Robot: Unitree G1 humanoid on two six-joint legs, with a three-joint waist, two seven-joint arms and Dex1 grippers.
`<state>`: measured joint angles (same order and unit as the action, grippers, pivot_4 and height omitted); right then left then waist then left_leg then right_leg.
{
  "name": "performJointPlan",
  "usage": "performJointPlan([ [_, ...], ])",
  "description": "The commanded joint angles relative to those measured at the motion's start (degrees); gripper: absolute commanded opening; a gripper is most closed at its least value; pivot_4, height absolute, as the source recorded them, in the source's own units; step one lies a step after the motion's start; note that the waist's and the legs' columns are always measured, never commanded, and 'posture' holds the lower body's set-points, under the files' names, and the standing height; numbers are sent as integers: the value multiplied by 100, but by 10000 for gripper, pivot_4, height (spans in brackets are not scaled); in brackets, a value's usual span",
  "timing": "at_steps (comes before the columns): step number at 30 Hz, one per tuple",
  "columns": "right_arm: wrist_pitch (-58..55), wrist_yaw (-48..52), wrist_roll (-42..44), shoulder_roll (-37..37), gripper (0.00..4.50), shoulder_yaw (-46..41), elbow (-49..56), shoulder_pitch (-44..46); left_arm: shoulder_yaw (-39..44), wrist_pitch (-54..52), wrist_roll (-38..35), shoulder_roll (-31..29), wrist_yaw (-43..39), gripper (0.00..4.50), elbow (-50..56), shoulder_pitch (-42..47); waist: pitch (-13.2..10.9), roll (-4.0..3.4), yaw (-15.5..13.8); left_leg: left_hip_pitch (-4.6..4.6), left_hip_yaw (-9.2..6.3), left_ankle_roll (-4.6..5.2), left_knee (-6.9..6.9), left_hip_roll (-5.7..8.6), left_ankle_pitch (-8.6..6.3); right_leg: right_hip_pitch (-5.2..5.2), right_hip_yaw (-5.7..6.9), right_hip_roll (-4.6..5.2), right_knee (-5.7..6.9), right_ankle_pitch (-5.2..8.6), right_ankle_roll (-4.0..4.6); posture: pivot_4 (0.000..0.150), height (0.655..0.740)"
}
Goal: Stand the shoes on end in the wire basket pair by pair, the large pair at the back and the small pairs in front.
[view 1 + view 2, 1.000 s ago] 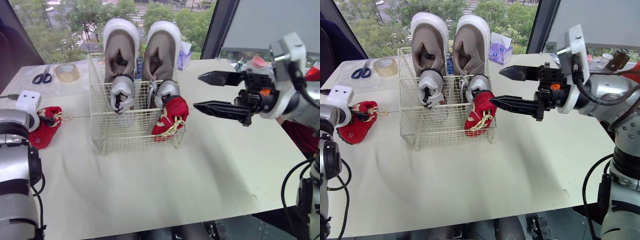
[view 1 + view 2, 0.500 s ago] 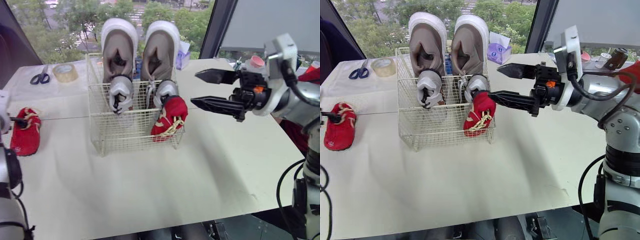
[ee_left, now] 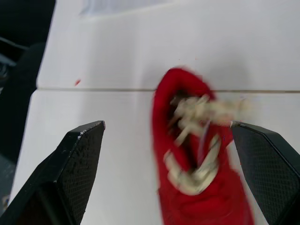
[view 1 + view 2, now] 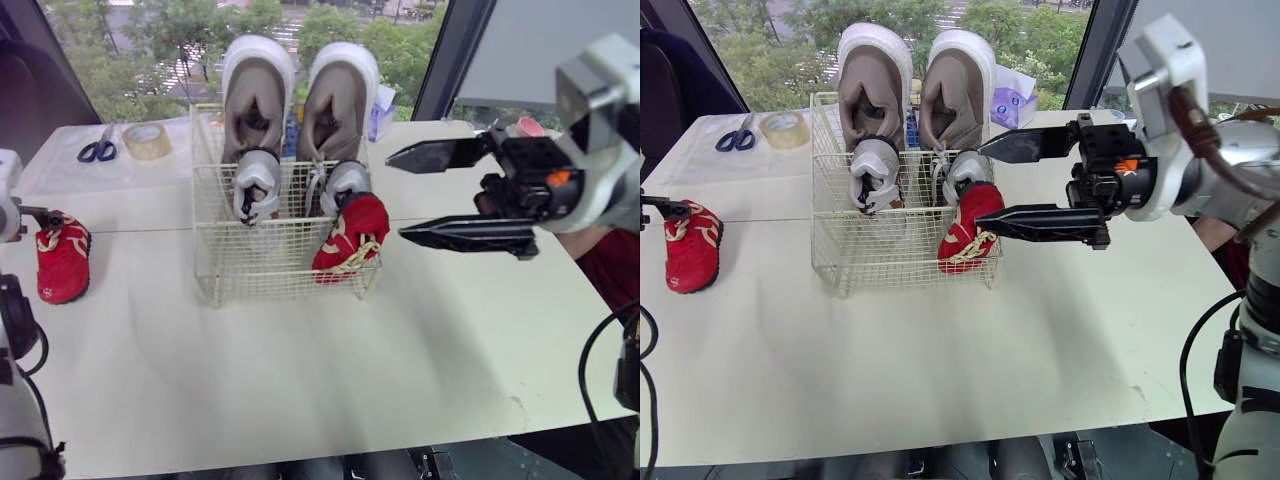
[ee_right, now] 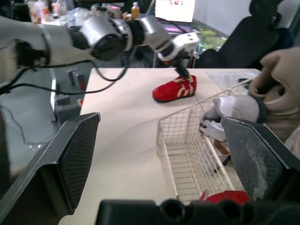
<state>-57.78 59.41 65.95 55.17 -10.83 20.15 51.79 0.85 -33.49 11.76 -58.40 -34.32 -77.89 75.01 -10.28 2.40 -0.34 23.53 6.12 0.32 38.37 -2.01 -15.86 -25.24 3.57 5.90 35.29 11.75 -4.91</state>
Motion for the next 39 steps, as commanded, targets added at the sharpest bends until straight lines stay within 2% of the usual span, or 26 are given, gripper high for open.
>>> performJointPlan([
  [1, 104, 14, -61, 108, 45000, -112, 110, 45, 111, 34, -35, -82, 201, 44191, 70, -26, 0, 0, 26, 0, 0, 0, 0, 0, 0, 0, 0, 0, 0, 0, 0, 1500, 7400],
  [10, 74, -244, 2, 86, 45000, -184, 217, -24, 445, 4, -268, -12, 671, 44191, 10, -669, 0, 1, 97, 0, 1, 0, 0, -1, 0, -1, 0, 1, 2, 0, -1, 1500, 7400],
  [14, 20, -388, 100, 77, 45000, -175, 224, 61, 756, 100, -510, 335, 855, 44191, -43, -1220, 2, -1, 97, -3, 1, 0, 0, -2, 0, 0, -1, 3, 5, 0, -1, 1500, 7400],
  [17, -44, -497, 125, 131, 45000, -159, 255, 111, 950, 199, -593, 518, 1161, 36096, -47, -1557, 3, -2, 96, -4, 1, 0, 2, -8, 0, 1, -1, 5, 8, -1, -1, 1500, 7400],
  [20, -207, -654, 315, 226, 45000, -277, 249, 211, 1171, 172, -728, 594, 1337, 23648, -31, -1585, 25, -41, 91, -12, 1, -1, 2, -9, 1, 4, -1, 5, 16, -1, 0, 1500, 7400],
  [25, -233, -796, 396, 238, 45000, -289, 229, 224, 1272, 116, -799, 545, 1319, 11445, 14, -1378, 37, -58, 96, -26, -2, -9, 2, -9, 6, 8, -1, 2, 38, 0, 2, 1500, 7400],
  [28, -181, -752, 334, 215, 45000, -263, 187, 167, 1470, 37, -997, 346, 1341, 11445, 121, -955, 35, -53, 96, -27, -5, -14, 2, -11, 10, 5, -1, 1, 46, -1, 5, 1500, 7400],
  [31, -78, -572, 224, 105, 45000, -157, 45, 104, 1668, -284, -1330, 17, 1101, 11445, 606, -134, 28, 15, 81, 10, -19, -14, 38, -26, 10, -11, 9, -10, 53, -1, 6, 1500, 7400],
  [33, -9, -449, 127, 14, 45000, -50, -79, 119, 1690, -483, -1544, -6, 802, 11445, 1488, -176, 32, 26, 96, 66, -33, -9, 78, -48, 4, -30, 24, -25, 51, -10, 15, 1500, 7400],
  [35, 94, -267, -27, -92, 45000, 83, -284, 156, 2260, -735, -2025, 339, 937, 11445, 4437, -1320, 33, 14, 109, 64, -22, 10, 78, -40, -7, -24, 17, -9, 31, -13, 16, 1500, 7400],
  [36, 134, -203, -94, -130, 45000, 135, -360, 177, 2484, -791, -2138, 496, 1085, 11445, 5465, -1776, 33, 5, 115, 61, -22, 19, 79, -36, -13, -21, 13, 2, 14, -14, 14, 1500, 7400],
  [37, 233, -62, -256, -216, 45000, 276, -539, 232, 3053, -1163, -2379, 1219, 1699, 11445, 7316, -2184, 34, 1, 113, 53, -18, 22, 77, -32, -14, -11, 9, 10, -2, -24, 1, 1500, 7400],
  [39, 403, 203, -557, -375, 45000, 538, -871, 365, 3944, -1801, -3657, 2671, 2456, 11445, 9779, -2547, 39, -5, 65, 50, -18, 15, 84, -17, -10, 4, 2, 24, -12, -37, -12, 1500, 7400],
])
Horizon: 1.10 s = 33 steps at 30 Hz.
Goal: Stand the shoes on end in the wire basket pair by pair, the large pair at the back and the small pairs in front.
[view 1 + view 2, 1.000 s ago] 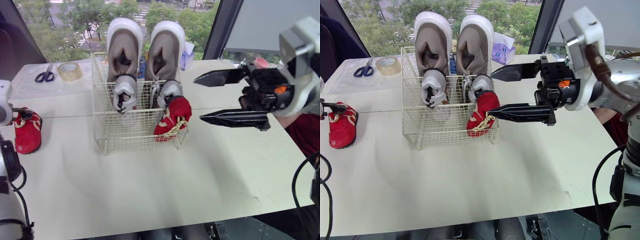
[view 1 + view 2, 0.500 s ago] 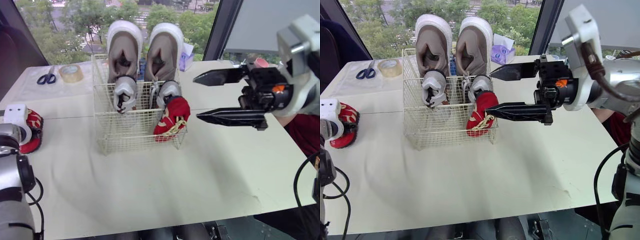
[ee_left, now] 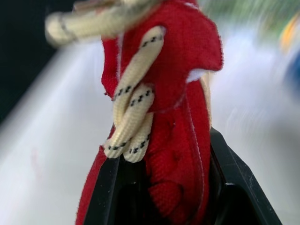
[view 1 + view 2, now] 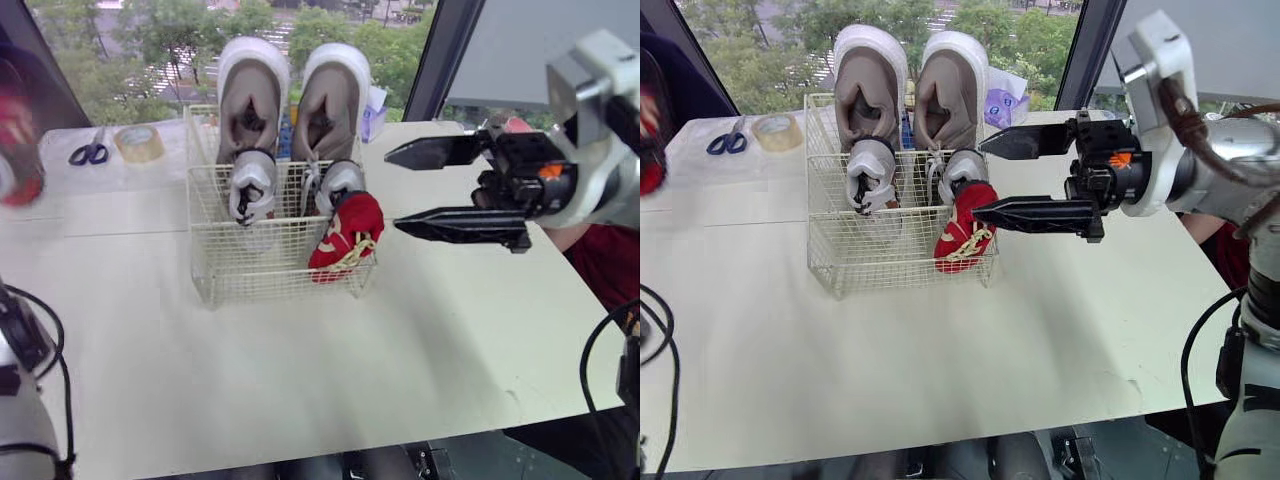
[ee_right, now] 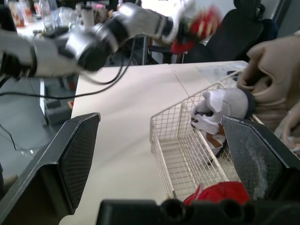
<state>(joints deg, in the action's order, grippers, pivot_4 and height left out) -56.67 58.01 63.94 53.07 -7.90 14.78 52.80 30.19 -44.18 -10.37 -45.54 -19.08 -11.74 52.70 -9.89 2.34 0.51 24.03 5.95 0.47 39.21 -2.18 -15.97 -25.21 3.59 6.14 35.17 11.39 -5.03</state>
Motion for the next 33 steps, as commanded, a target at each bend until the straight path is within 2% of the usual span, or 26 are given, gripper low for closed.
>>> performJointPlan([
  [1, 363, 490, -490, -248, 45000, 367, -521, 353, 1024, -373, -1642, 2051, 1188, 11445, 4305, -726, 0, 1, -18, 3, -6, 1, 3, 15, 0, 6, 1, 11, -2, -4, -6, 1500, 7400],
  [3, 460, 751, -722, -363, 45000, 553, -821, 519, 569, 74, -1221, 2727, 1613, 11445, 5460, -1439, -3, 6, 11, 7, 2, 12, 4, 42, -6, 12, -6, 35, -11, -20, -34, 1500, 7400],
  [6, 581, 1124, -1116, -459, 45000, 847, -1273, 764, -301, 566, -667, 3003, 1900, 11445, 6212, -1957, -6, 4, 34, -4, 17, 14, 5, 40, -6, 9, -9, 29, -10, -23, -39, 1500, 7400],
  [11, 488, 1687, -1438, -460, 45000, 1094, -1652, 1022, -757, 789, -787, 3538, 2324, 11445, 6671, -2250, -3, -9, -22, -40, 5, 27, 4, 33, -12, 41, 0, -4, -11, -22, -31, 1500, 7400],
  [16, 530, 1870, -1757, -543, 45000, 1165, -1967, 1114, -1403, 1004, -949, 3794, 2092, 11445, 7078, -3422, 5, -24, 11, -67, -5, 34, 3, 28, -17, 68, -4, -5, -20, -10, -12, 1500, 7400],
  [22, 271, 1880, -1801, -554, 45000, 1066, -1745, 1023, -2254, 1978, -624, 3934, 1678, 11445, 6583, -4523, 4, -28, -4, -63, -3, 38, 3, 26, -20, 63, -5, -3, -21, -10, -11, 1500, 7400],
  [26, 49, 1948, -1825, -219, 45000, 1031, -1298, 770, -2815, 2639, -301, 3883, 1400, 11445, 6190, -4952, 4, -29, -25, -62, -6, 38, 3, 24, -20, 63, -4, 1, -25, -5, -3, 1500, 7400],
  [33, -832, 1223, -1139, -243, 45000, 382, -628, 453, -3097, 3476, 261, 3818, 1312, 11445, 5689, -5593, 3, -33, 6, -61, 0, 46, -1, 24, -26, 55, 0, 17, -29, 4, 11, 1500, 7400],
])
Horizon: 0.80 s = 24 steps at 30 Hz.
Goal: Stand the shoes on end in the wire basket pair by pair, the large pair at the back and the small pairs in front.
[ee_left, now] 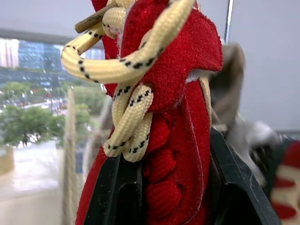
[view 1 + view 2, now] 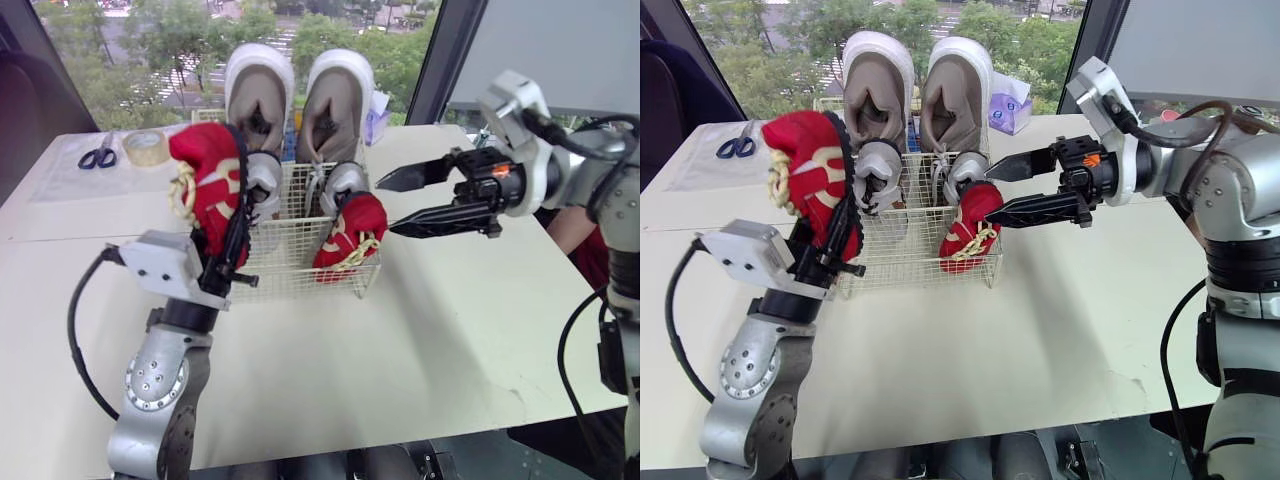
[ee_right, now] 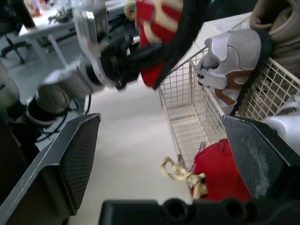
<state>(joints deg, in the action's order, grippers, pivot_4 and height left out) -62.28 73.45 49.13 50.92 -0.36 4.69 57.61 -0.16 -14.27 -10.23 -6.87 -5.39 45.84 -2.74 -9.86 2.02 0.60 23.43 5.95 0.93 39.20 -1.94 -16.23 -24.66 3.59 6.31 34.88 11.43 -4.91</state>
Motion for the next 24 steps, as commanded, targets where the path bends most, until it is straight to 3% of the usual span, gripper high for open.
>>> performJointPlan([
  [1, -384, -460, 444, -68, 45000, -441, 496, -77, -59, 617, 300, -49, -73, 11445, -193, -93, 1, -2, -4, 0, -1, 0, -1, -1, 0, -1, 2, 0, 0, 0, 0, 1500, 7400],
  [8, -1102, -1457, 1347, -431, 45000, -975, 1049, -499, -62, 1418, 427, -19, -232, 11445, -1078, -572, 16, -32, -3, 1, 1, 1, -4, 2, -2, -1, 4, 12, -5, 1, 1, 1500, 7400],
  [12, -1069, -1693, 1403, -556, 45000, -918, 1028, -593, 69, 2026, 660, -37, -153, 11445, -1770, -32, 53, -96, -3, 1, 3, 6, -7, 2, -5, 5, 7, 10, -25, 1, 0, 1500, 7400],
  [24, -1084, -1613, 1508, -297, 45000, -876, 901, -588, -338, 1734, 1025, 102, -24, 11445, -892, 533, 53, -96, -14, 39, -3, 32, -6, 3, -15, -1, 17, 7, -64, -1, -3, 1500, 7400],
])
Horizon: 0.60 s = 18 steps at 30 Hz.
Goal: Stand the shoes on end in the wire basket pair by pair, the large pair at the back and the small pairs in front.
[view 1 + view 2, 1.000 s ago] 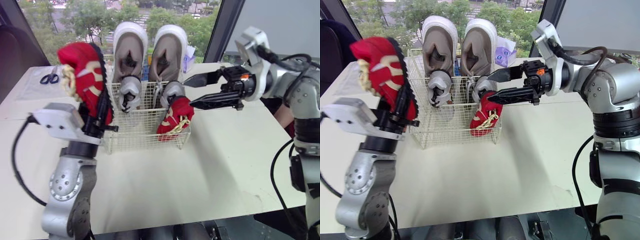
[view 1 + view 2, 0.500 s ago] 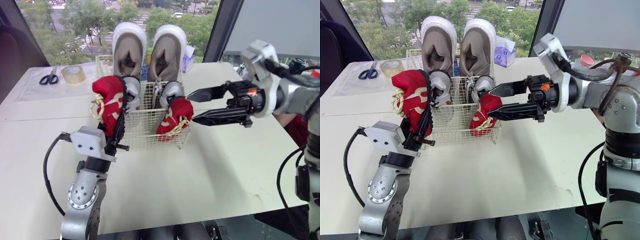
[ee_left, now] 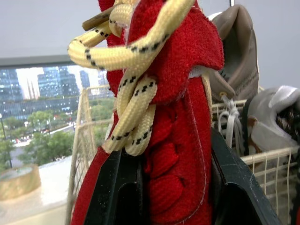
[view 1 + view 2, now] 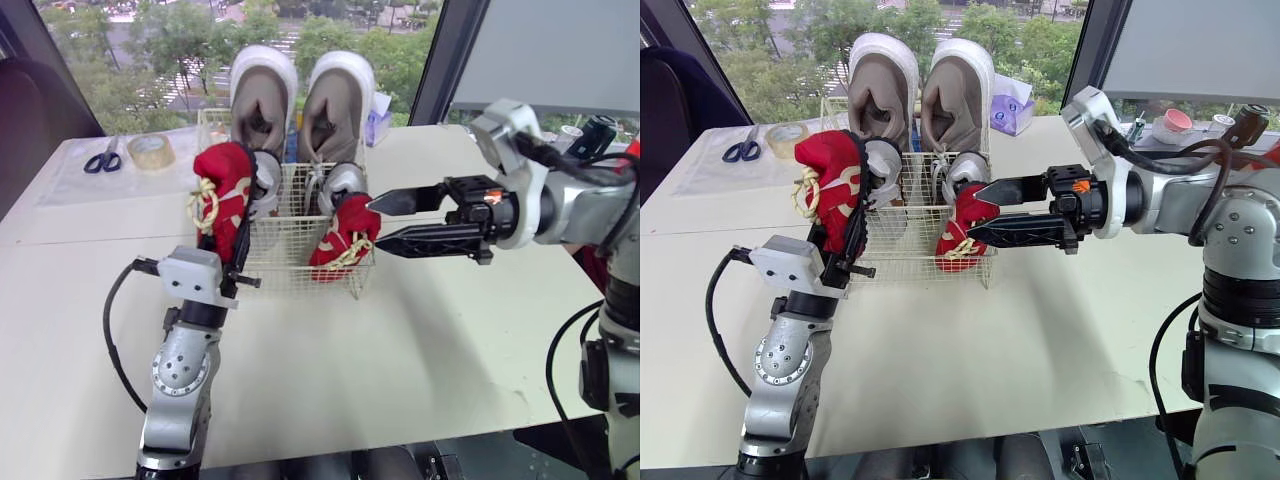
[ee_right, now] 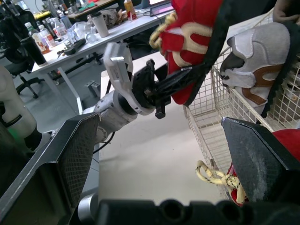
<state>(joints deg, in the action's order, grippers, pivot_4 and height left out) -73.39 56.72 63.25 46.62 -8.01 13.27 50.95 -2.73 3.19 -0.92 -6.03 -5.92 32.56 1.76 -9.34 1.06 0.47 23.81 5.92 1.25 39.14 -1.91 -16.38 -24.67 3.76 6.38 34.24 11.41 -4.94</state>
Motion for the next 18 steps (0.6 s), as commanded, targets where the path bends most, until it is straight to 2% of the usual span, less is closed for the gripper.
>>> performJointPlan([
  [1, 37, 77, 88, 154, 45000, -104, 29, 78, -95, -41, 98, 12, 14, 11445, 446, 80, 0, 0, 0, 5, 1, 6, 0, 2, -4, -2, 1, 2, -4, 0, 0, 1500, 7400],
  [3, 67, 102, 60, 176, 45000, -74, 2, 89, -77, 79, 148, 19, 39, 11445, 272, 75, 0, 0, 0, 10, 3, 13, 0, 4, -8, -5, 1, 5, -7, 0, 0, 1500, 7400],
  [7, 78, 80, 71, 177, 45000, -46, -13, 142, -82, 788, 369, 30, 124, 11445, -675, 47, 0, 0, -5, 12, 4, 16, 1, 7, -9, -5, 3, 7, -10, 0, 0, 1500, 7400],
  [12, 94, 81, 50, 206, 45000, -32, -24, 178, 34, 1411, 286, 106, 177, 11445, -1980, 279, 2, -3, -21, 10, 2, 15, 1, 7, -9, -5, 5, 10, -8, 0, 0, 1500, 7400],
  [18, 92, 12, 76, 191, 45000, -70, -24, 173, 16, 1402, 74, 13, -26, 11445, -1853, -133, 6, -11, 3, 6, 2, 15, 1, 6, -10, -3, 5, 14, -8, 0, 0, 1500, 7400],
])
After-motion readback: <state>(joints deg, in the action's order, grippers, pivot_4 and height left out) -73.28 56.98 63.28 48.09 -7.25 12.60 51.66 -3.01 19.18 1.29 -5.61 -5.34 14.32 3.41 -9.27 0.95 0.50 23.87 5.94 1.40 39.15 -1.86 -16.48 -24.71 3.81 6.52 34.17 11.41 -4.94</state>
